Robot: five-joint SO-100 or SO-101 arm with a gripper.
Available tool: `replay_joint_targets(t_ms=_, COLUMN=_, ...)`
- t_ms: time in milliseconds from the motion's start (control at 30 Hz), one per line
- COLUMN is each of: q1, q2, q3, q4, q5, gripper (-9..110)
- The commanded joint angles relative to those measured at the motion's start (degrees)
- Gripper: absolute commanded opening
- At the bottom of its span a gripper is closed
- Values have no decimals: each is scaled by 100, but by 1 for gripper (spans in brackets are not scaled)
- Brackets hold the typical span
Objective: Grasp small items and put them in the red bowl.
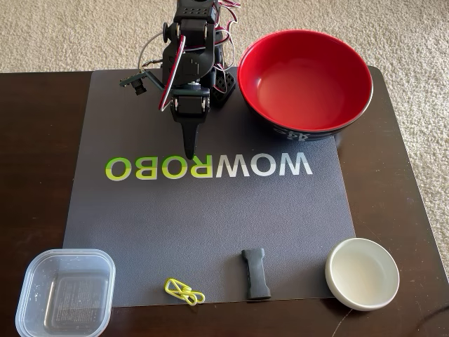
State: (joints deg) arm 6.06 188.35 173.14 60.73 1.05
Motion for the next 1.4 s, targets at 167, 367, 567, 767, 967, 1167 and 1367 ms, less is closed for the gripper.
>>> replay_joint_targets(t_ms=167, q1=-88, q2=35, q3=-18, q4=-79, q5=26, gripper=0)
replay_joint_targets(t_ms=367, q1=-88, q2=35, q3=-18, q4=-79, q5=26, gripper=0)
replay_joint_targets(t_ms=567, q1=-97, q2=35, q3=-18, q4=-79, q5=26, gripper=0)
replay_joint_targets(t_ms=767, q1=-281, q2=35, q3=18, q4=-211, q5=53, gripper=2)
replay_joint_targets(t_ms=967, q1=-563, q2=44, q3=158, q4=-668, q5=1318, gripper=1)
replay_joint_targets(t_ms=1167, q1=-264, q2=-387, q3=-1485, q4=26, q5=3718, gripper=14)
replay_joint_targets(t_ms=1367, q1=-659, q2=-3463, q3=-4922, q4=404, q5=4122, gripper=19)
